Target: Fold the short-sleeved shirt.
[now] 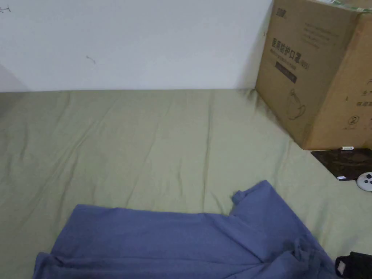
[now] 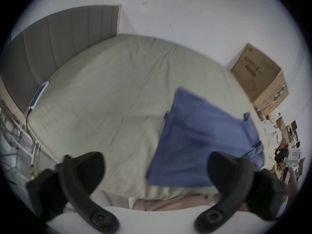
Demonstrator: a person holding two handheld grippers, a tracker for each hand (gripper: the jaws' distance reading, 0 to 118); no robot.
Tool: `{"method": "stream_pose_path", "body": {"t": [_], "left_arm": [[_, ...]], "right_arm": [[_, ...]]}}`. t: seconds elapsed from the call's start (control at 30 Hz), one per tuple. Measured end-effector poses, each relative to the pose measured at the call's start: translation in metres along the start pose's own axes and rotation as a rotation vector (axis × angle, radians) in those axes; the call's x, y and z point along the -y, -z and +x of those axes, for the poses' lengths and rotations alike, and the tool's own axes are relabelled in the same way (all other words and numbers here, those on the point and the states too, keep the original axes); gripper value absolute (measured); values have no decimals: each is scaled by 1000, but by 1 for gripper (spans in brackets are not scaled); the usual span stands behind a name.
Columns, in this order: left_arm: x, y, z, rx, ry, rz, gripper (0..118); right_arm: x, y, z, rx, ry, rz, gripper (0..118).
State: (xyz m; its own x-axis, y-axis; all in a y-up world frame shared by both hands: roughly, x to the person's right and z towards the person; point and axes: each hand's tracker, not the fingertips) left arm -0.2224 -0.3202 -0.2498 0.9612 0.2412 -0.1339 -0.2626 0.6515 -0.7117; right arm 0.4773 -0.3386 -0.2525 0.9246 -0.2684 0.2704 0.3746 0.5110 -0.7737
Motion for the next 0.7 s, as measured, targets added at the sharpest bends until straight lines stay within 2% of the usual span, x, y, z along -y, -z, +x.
{"method": "stream_pose_path", "body": {"t": [0.03,0.1,0.2,0.23,0.27,0.3,0.33,0.37,0.4,0.5,0.6,0.67,0.7], "left_arm": [[-11,-13,8,41,8,79,113],[-23,-30,26,93,37,148,115],[-30,-34,57,195,84,267,116],[-34,-35,69,228,103,300,111],[-37,-35,81,253,121,333,99],[-42,-34,92,264,147,355,67],[-49,-29,103,268,171,362,34],[-57,-20,110,254,186,335,5],[-68,-9,120,231,209,301,2],[-100,34,125,223,262,223,2],[-137,107,118,144,363,40,2],[-150,159,104,102,355,-62,2],[-153,183,96,90,337,-90,6]], "right_arm": [[-2,-14,-7,-18,-13,63,115],[-4,-35,-25,-29,-48,166,115],[4,-63,-67,-153,-64,341,114],[5,-69,-78,-184,-56,403,113],[6,-75,-88,-212,-55,455,108],[5,-74,-98,-258,-60,498,87],[5,-79,-109,-294,-60,551,51],[-2,-74,-112,-278,-65,545,10],[-8,-70,-119,-270,-68,542,0],[-28,-58,-135,-332,-84,505,0],[-38,-46,-142,-319,-108,484,0],[-43,-36,-143,-313,-120,443,0],[-42,-29,-142,-307,-121,429,0]]}}
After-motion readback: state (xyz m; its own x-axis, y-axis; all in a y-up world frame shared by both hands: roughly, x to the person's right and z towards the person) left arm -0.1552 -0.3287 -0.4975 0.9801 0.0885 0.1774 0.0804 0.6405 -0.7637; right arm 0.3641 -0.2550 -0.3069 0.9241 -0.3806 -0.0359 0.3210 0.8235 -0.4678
